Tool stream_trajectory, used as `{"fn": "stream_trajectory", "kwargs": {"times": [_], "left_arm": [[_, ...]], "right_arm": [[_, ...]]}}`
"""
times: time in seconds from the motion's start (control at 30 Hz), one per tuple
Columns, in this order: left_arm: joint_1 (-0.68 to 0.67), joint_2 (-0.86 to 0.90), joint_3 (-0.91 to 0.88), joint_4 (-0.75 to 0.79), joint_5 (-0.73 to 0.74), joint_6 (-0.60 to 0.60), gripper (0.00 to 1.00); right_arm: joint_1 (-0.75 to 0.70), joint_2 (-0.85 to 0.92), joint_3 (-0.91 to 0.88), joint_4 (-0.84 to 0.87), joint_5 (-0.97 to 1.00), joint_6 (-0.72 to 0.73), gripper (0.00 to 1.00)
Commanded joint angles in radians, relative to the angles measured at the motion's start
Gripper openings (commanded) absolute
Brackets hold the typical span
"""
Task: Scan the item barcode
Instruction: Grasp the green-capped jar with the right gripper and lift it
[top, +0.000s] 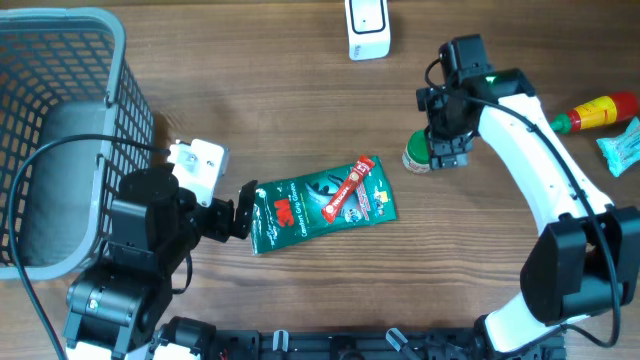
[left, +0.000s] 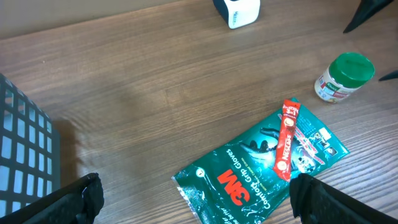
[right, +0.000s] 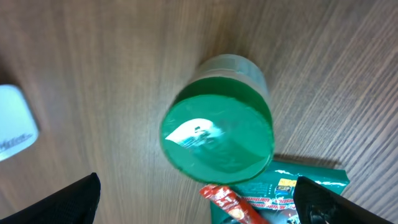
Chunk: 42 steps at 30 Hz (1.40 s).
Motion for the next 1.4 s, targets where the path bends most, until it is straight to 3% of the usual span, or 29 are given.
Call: {"fn": "stream_trajectory", "kwargs": {"times": [0.0,0.2,0.4,0.57,0.63,0.7,0.8,0.9,1.1,1.17,1.23,1.33,1.37], "left_arm": [[0.005,-0.002,-0.001,0.002,0.008,-0.006,1.0],[0.005,-0.002,-0.001,0.002,0.008,-0.006,1.0],[0.005,-0.002,-0.001,0.002,0.008,-0.006,1.0],[0.005,-0.002,-0.001,0.002,0.008,-0.006,1.0],[0.005,-0.002,-0.001,0.002,0.008,-0.006,1.0],[0.005,-0.002,-0.001,0.002,0.008,-0.006,1.0],[0.005,-0.002,-0.001,0.002,0.008,-0.006,1.0],[0.005,-0.002,-0.001,0.002,0.008,-0.006,1.0],[0.005,-0.002,-0.001,0.002,0.008,-0.006,1.0],[0.005,-0.002,-0.001,0.002,0.008,-0.006,1.0],[0.005,-0.002,-0.001,0.002,0.008,-0.006,1.0],[0.005,-0.002,-0.001,0.002,0.008,-0.006,1.0],[0.005,-0.002,-0.001,0.002,0.008,-0.006,1.0]], "right_arm": [[-0.001,0.01,-0.058,0.058,-0.011,0.051,1.0],[-0.001,0.056,-0.091,0.172,-0.014,0.049,1.0],[-0.001,0.188,-0.091,0.163,-0.069,-0.038,1.0],[-0.001,0.198,-0.091,0.156,-0.023,-0.114,0.94],[-0.001,0.198,-0.091,0.159,-0.024,-0.187,0.87],[-0.001,0.197,-0.091,0.158,-0.024,-0.292,0.71],[-0.002,0.197,-0.09,0.159,-0.024,-0.444,0.63],[-0.001,0.196,-0.075,0.158,-0.025,-0.708,0.63],[-0.001,0.169,-0.062,0.055,-0.026,-1.421,0.68],[-0.001,0.169,-0.063,0.003,-0.002,-1.47,0.69],[-0.001,0.167,-0.063,-0.011,0.013,-1.467,0.77],[-0.001,0.137,-0.062,-0.035,-0.028,-1.468,0.98],[-0.001,0.117,-0.062,-0.042,-0.049,-1.47,1.0]]}}
